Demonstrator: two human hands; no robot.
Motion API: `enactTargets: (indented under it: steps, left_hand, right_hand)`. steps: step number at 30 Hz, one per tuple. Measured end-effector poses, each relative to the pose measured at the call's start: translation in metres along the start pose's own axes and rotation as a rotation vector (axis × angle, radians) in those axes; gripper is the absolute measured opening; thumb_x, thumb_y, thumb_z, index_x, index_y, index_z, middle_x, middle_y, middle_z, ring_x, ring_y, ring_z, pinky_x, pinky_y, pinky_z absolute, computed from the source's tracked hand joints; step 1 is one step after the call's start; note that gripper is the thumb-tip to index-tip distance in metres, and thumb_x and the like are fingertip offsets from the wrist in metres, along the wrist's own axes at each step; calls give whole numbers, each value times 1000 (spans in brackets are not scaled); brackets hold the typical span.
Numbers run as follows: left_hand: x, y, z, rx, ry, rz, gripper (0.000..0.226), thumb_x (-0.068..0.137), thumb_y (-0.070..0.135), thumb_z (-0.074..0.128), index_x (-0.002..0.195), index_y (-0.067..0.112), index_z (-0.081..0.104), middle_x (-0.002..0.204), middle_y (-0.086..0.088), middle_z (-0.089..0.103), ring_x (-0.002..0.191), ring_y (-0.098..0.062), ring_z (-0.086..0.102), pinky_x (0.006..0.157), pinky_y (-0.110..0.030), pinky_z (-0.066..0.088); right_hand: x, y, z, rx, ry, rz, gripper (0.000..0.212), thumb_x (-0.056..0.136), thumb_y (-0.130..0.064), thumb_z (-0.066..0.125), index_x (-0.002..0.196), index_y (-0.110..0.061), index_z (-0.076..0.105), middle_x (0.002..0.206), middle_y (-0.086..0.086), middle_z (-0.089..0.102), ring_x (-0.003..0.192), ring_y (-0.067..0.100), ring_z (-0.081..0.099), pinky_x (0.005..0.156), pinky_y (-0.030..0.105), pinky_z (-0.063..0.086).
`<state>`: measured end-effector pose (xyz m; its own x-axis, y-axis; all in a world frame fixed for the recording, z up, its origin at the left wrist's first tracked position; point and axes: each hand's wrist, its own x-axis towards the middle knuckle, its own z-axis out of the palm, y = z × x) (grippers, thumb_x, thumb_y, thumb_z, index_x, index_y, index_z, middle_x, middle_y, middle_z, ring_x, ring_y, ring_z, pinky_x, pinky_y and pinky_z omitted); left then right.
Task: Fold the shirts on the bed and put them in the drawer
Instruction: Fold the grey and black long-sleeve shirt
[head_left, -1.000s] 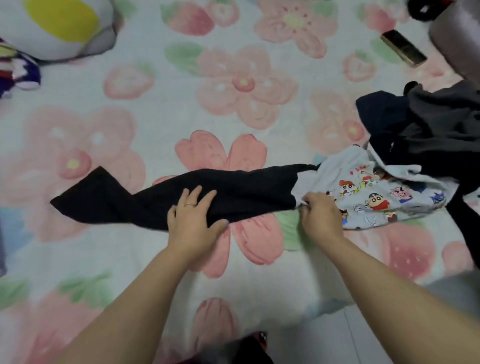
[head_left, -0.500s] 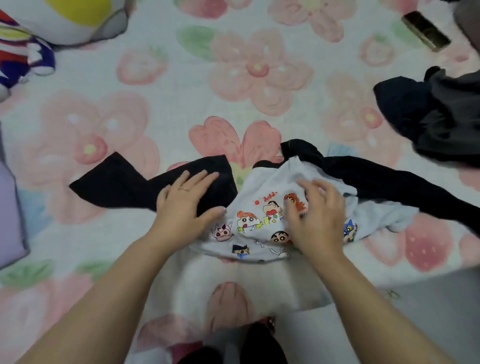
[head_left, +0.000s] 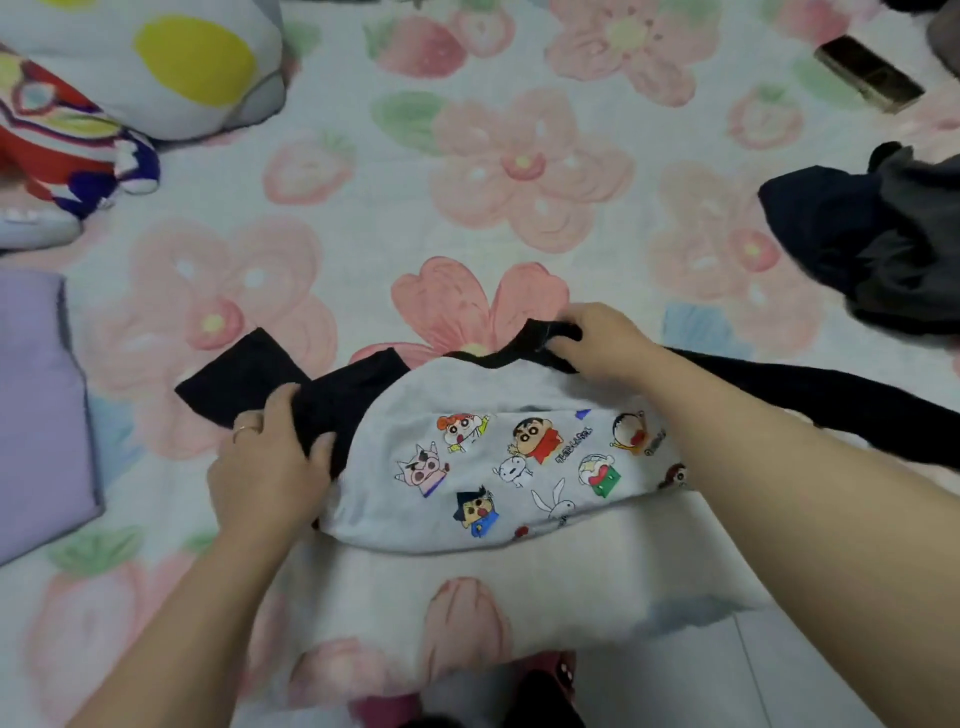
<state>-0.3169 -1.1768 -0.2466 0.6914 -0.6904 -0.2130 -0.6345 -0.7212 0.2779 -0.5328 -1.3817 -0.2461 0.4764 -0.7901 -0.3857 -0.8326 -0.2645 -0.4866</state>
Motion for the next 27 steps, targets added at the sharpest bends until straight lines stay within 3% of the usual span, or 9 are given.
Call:
enactTargets:
  steps: [2,4,6,8,11,15,19,23,27]
  left_hand:
    - [-5,13,-14,-100,-8,186,73,83,27,66,144,16,28,141,-16,41,130,-34,35,101,-41,31]
    - [-10,44,-42,-381,-34,379,76,80,32,69,143,25,26,147,2,33,138,-19,26,107,-27,24]
    - [-16,86,-85,-670,-136,506,70,76,40,69,134,46,29,139,22,37,133,3,29,102,-7,21]
    - [-22,125,-141,-893,-268,596,62,68,43,70,118,60,39,115,28,58,118,9,46,96,-7,30]
    - [-35,162,-214,-970,-413,776,34,65,36,71,96,47,63,75,11,64,75,-7,60,75,-18,43]
    - [-53,166,-282,-993,-583,796,7,82,26,62,86,22,63,64,9,58,63,-5,51,59,-17,38]
    - [-55,142,-334,-781,-358,769,27,66,30,75,91,28,64,74,0,68,69,-4,57,64,-21,47]
    - [-40,121,-385,-853,9,620,9,79,6,69,78,16,70,67,9,66,66,0,56,60,-14,43]
    - [-24,110,-456,-866,225,541,15,83,16,65,69,10,62,57,3,60,53,-10,52,49,-18,40]
  right_hand:
    - [-30,-20,-21,193,110,-191,8,88,-7,54,86,-14,58,77,0,58,77,12,54,65,22,36]
    - [-63,-46,-57,298,163,-332,31,85,-1,54,79,-31,54,72,-14,58,69,-4,51,64,10,36]
    - [-96,-72,-98,318,175,-426,41,84,3,54,77,-37,53,73,-17,61,73,-3,53,68,8,37]
    - [-124,-101,-143,338,197,-501,43,84,7,54,77,-36,55,75,-21,62,74,-4,55,69,7,38]
    - [-153,-143,-209,380,277,-601,38,84,5,57,75,-32,58,74,-19,63,70,-3,56,68,10,41]
    - [-175,-192,-283,466,491,-632,30,83,3,61,67,-23,57,61,-10,56,62,4,50,60,21,41]
    - [-189,-230,-342,469,671,-628,11,78,-12,63,72,-7,55,63,3,54,56,7,45,53,24,37]
    - [-198,-248,-391,357,739,-655,3,70,-33,59,70,-31,61,54,-13,57,50,0,46,50,15,36]
    - [-198,-248,-418,113,781,-636,20,79,-30,70,71,-19,57,54,-3,51,47,6,41,46,16,30]
